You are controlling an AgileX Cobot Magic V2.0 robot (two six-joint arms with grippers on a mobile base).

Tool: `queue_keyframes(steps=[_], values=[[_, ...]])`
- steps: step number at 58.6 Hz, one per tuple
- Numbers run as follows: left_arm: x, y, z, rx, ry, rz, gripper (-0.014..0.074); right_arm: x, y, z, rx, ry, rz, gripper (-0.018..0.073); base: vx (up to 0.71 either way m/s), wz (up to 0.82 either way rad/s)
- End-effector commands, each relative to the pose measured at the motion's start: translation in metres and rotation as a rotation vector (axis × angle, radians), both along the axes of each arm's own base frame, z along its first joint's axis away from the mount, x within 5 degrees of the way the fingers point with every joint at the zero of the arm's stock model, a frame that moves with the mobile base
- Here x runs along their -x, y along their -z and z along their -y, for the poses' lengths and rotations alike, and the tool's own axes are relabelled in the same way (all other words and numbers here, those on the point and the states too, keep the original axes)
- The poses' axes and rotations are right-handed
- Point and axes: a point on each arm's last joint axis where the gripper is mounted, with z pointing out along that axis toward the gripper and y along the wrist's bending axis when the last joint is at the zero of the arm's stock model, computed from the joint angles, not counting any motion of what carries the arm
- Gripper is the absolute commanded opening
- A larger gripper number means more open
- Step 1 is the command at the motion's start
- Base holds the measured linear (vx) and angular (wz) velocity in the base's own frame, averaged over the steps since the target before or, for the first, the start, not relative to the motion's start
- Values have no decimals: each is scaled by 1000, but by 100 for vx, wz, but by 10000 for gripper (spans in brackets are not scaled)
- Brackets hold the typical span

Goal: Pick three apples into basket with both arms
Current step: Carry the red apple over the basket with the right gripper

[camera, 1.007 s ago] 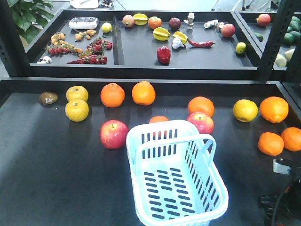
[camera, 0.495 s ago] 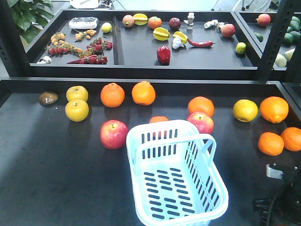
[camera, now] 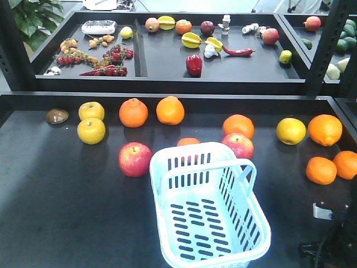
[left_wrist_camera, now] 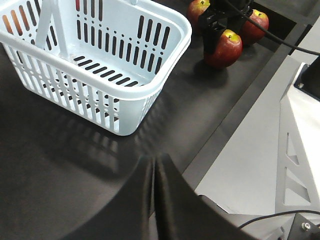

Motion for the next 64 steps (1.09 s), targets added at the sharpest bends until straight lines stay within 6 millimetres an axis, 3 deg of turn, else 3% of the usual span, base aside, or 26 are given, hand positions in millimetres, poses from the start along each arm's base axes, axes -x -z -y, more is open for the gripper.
queue_keyframes(steps=[1,8,13,24,30,40,51,64], values=[[-3,-11,2,68,-38,22,-6,-4,-12,2,8,-14,41,333,0,0],[-3,-11,2,68,-38,22,-6,-4,-26,2,12,-24,87,120,0,0],[-3,-11,2,68,-38,22,-6,-4,-46,2,19,-43,173,-17,0,0],[-3,-11,2,68,-38,22,-6,19,-110,-9,5,-116,356,-8,0,0],[-3,-11,2,68,-38,22,-6,38,-150,-28,-51,-175,553,-7,0,0],[-3,-11,2,68,-38,22,-6,66,-191,-67,-278,-257,826,-5,0,0],[-3,-11,2,68,-38,22,-6,61,-199,-95,-394,-340,952,10,0,0],[-3,-11,2,68,-38,22,-6,35,-173,-128,-438,-423,915,144,0,0]])
